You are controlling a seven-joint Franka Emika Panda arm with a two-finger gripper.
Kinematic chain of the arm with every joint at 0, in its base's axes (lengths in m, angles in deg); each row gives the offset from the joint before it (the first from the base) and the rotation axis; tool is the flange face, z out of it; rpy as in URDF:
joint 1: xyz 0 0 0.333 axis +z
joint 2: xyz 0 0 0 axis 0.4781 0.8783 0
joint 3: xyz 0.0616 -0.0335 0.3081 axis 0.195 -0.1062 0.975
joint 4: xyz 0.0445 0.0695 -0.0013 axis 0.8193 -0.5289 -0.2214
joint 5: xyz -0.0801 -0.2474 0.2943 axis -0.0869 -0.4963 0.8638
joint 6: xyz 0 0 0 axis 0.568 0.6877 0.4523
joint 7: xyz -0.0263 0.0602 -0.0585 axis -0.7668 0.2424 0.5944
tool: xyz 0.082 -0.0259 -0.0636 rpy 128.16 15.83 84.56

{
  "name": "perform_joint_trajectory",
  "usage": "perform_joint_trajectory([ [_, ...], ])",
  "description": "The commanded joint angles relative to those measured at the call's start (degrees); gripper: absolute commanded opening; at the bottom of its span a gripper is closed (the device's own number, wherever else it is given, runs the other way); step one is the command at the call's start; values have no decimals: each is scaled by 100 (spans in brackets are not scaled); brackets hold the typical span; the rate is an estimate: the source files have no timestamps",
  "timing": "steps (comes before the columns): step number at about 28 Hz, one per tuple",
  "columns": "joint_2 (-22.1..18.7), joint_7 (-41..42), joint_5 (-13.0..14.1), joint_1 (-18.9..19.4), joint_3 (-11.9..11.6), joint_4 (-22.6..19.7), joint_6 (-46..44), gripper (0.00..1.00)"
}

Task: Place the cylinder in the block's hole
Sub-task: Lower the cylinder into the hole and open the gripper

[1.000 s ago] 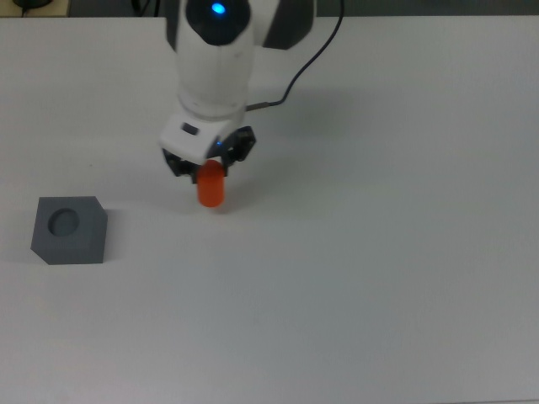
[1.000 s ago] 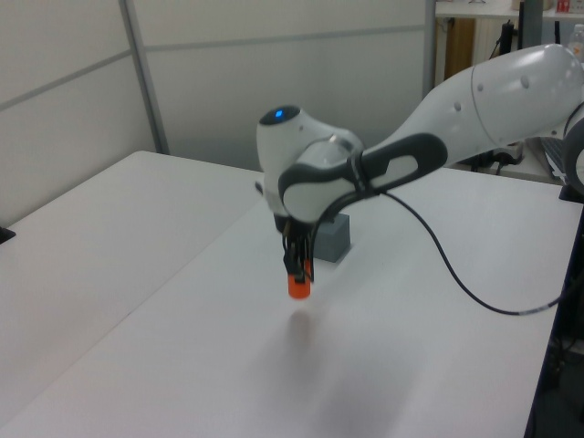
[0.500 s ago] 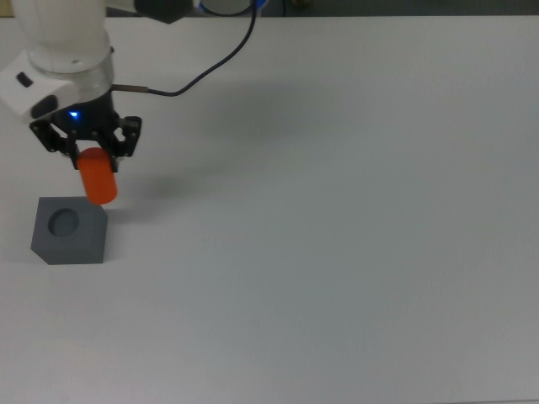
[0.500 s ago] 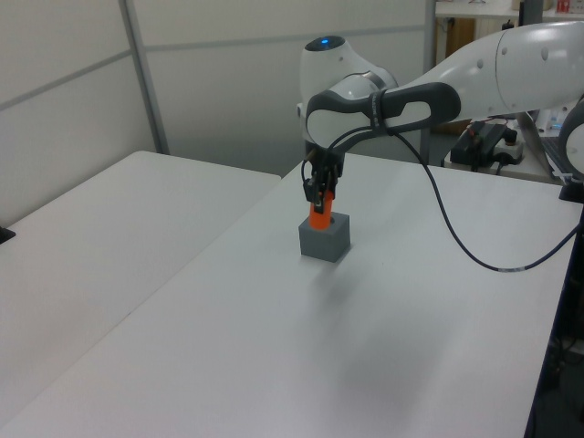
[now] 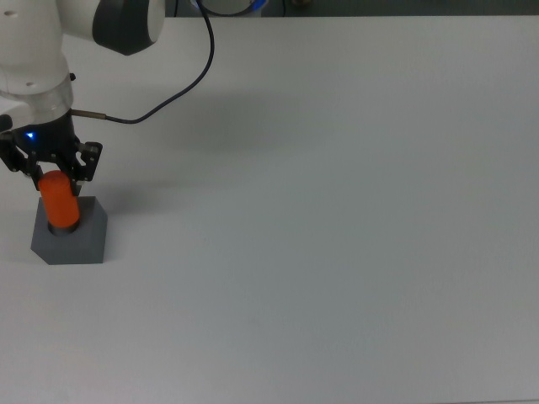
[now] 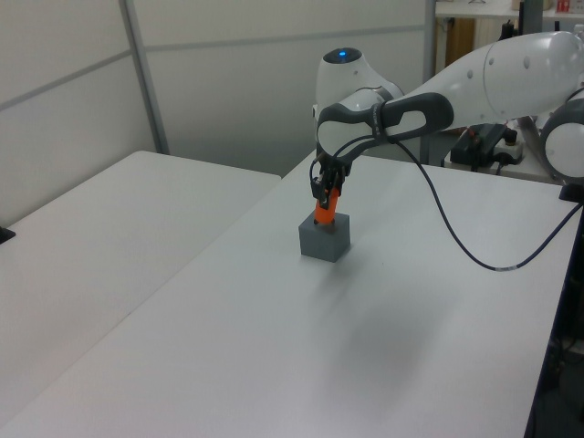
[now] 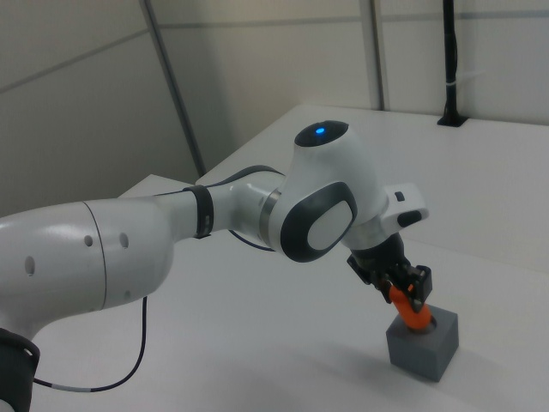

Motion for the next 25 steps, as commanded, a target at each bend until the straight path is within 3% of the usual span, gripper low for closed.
perform_joint_trajectory([
  [1,138,-66,44,-40,-16,155,64,0],
  [10,218,-75,18,-49,-16,155,416,0],
  [12,227,-66,-9,-49,-16,155,416,7],
  [13,218,-66,-18,-49,-16,155,416,21],
  [14,218,-75,-18,-49,-16,155,416,81],
  [15,218,-75,-35,-49,-16,146,416,100],
  [25,130,13,-123,-23,-8,128,311,100],
])
